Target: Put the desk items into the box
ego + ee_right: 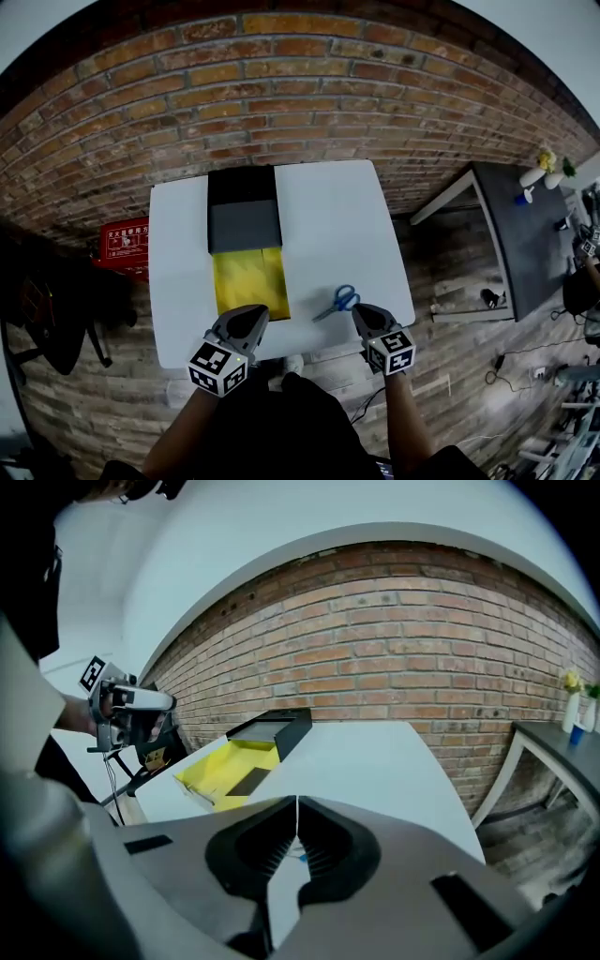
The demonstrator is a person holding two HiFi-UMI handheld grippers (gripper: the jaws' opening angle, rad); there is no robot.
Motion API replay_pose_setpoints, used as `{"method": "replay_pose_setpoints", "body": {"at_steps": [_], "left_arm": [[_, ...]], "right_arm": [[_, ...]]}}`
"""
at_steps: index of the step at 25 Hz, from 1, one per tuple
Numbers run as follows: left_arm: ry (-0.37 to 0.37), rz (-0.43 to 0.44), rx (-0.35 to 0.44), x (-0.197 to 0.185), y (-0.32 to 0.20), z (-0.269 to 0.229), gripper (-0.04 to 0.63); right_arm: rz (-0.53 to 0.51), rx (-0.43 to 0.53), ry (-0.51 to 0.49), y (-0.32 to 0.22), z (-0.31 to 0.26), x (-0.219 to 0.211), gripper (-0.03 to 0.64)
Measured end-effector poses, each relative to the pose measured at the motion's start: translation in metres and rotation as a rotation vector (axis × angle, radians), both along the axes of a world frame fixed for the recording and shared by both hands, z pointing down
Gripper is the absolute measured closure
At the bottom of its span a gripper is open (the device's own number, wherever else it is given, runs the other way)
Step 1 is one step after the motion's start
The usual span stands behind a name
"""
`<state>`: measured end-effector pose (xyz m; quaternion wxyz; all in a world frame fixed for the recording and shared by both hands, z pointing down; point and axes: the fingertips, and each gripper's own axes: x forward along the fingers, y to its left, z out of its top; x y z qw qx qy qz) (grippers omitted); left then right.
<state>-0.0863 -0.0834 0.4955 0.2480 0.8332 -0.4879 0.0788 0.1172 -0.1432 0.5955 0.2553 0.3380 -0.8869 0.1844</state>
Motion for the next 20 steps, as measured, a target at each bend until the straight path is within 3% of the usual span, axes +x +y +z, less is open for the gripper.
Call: {"method": "replay_pose_setpoints", "body": {"at_steps": [10, 20], "left_arm": [[-0.031, 0.21, -0.047, 0.079, -0.014, 0.031, 0.581], [-0.031, 0.255, -0.078, 0.118, -0.023, 0.047, 0.581]], "right_arm": [[0.083, -0.052, 0.021, 0.017, 0.025, 0.022, 0.594], [0.146, -0.106, 0.035, 0.008, 0.054, 0.029, 0.592]]}}
